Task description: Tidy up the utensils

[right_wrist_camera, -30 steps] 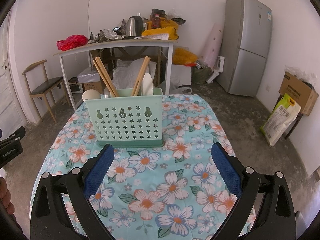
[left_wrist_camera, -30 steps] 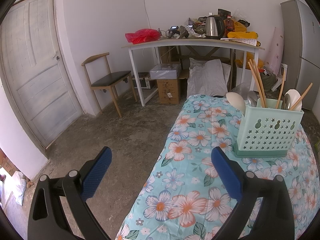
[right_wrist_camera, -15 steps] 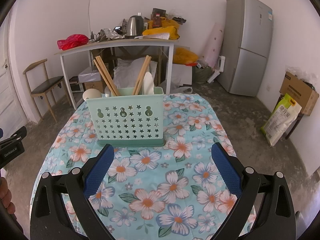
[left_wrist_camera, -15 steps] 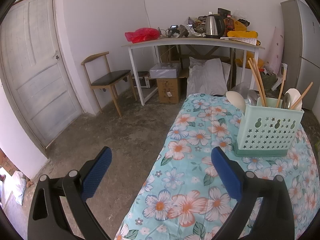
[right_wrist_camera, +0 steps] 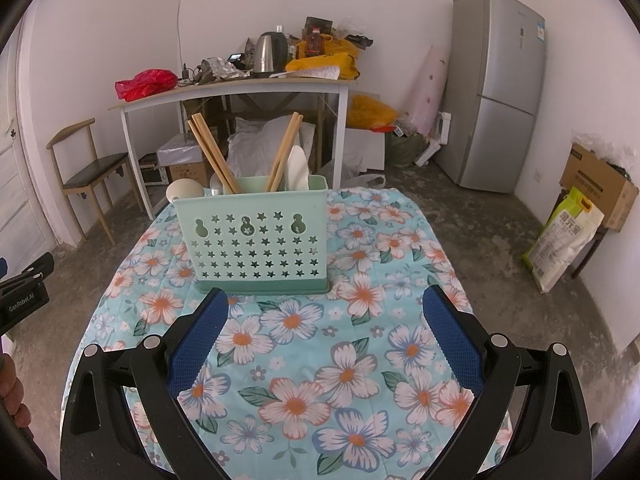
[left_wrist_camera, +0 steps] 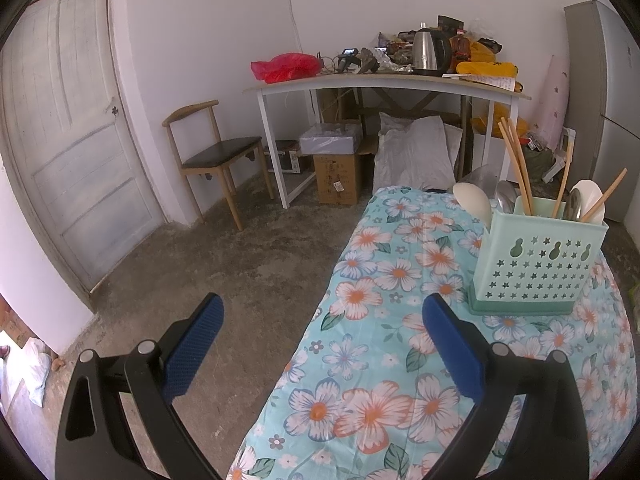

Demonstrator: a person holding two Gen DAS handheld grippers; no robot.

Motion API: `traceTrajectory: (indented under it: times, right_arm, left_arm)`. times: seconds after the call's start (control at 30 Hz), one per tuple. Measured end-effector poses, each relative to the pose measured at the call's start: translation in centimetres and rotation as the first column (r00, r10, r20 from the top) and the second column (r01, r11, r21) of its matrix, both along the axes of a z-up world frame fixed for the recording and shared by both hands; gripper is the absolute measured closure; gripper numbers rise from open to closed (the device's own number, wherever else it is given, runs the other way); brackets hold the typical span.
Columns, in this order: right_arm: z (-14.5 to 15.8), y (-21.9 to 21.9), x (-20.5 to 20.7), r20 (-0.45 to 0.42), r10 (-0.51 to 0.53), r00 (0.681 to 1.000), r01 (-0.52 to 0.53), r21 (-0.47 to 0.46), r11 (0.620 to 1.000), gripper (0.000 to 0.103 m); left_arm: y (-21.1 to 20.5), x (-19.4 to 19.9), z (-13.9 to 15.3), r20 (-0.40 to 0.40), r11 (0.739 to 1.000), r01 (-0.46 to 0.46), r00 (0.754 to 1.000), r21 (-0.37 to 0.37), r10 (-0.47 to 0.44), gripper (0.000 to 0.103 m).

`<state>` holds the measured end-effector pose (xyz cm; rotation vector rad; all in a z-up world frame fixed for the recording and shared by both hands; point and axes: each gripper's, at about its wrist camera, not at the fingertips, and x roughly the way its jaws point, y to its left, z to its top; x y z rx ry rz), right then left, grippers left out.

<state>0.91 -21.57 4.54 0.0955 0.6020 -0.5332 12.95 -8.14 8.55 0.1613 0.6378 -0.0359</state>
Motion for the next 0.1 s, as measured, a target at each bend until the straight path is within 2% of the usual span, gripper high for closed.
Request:
traceTrajectory:
  times: [0.1]
  right_arm:
    - [0.03,0.10,0.02,0.000,-0.001,1.000,0.001,-0.001,1.000,0.009]
  left_arm:
    - [0.00,-0.10,-0.01,-0.003,1.000,0.003,1.000,0.000,-0.003,0.006]
